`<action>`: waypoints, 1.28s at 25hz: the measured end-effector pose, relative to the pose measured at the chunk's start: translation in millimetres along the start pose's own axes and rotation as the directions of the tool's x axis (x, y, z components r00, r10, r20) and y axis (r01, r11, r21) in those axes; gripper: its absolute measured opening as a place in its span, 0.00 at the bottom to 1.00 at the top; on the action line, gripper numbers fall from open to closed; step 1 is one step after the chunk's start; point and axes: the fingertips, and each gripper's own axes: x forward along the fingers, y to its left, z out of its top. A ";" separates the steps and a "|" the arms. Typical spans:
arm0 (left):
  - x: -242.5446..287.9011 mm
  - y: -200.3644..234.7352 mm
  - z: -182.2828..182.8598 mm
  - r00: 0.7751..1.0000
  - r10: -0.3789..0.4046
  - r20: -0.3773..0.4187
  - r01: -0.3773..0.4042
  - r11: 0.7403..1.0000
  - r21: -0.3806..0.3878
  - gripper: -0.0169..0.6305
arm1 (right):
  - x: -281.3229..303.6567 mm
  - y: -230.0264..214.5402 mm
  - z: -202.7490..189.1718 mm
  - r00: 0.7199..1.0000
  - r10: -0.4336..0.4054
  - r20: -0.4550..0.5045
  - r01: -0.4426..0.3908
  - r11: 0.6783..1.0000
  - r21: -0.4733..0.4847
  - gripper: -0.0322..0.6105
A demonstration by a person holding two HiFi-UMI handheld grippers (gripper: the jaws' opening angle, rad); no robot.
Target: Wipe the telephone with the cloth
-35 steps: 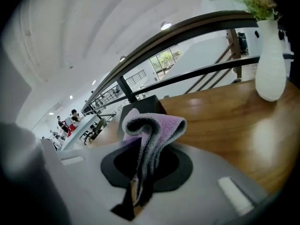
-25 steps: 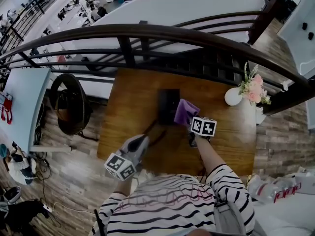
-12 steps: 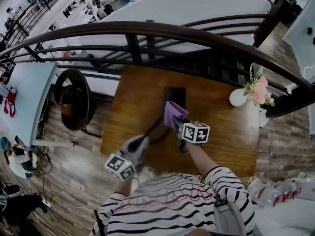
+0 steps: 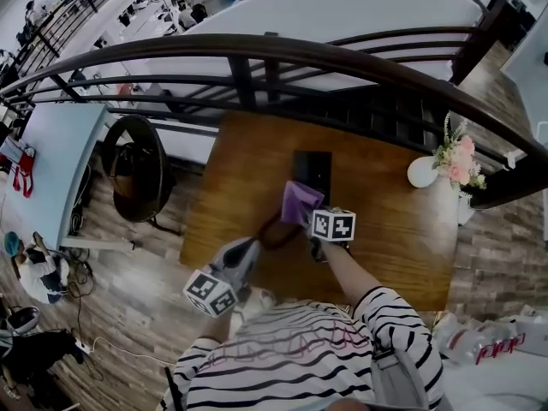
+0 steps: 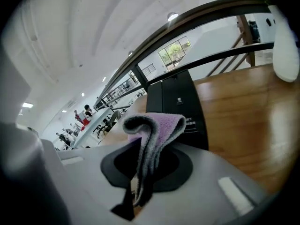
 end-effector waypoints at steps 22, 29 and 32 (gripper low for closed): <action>37.9 -17.9 -5.5 0.989 -0.141 -0.042 0.142 0.990 0.008 0.03 | -81.4 -73.3 4.6 0.980 -0.174 0.101 0.166 0.983 0.083 0.11; 28.8 -21.6 -4.5 0.987 -0.155 -0.033 0.156 0.987 0.025 0.03 | -108.0 -37.6 9.2 0.974 -0.106 0.202 0.088 0.992 0.095 0.11; 22.3 -27.7 -3.4 0.985 -0.169 -0.028 0.169 0.985 0.034 0.03 | -128.3 -19.8 9.0 0.963 -0.084 0.256 0.059 0.993 0.102 0.11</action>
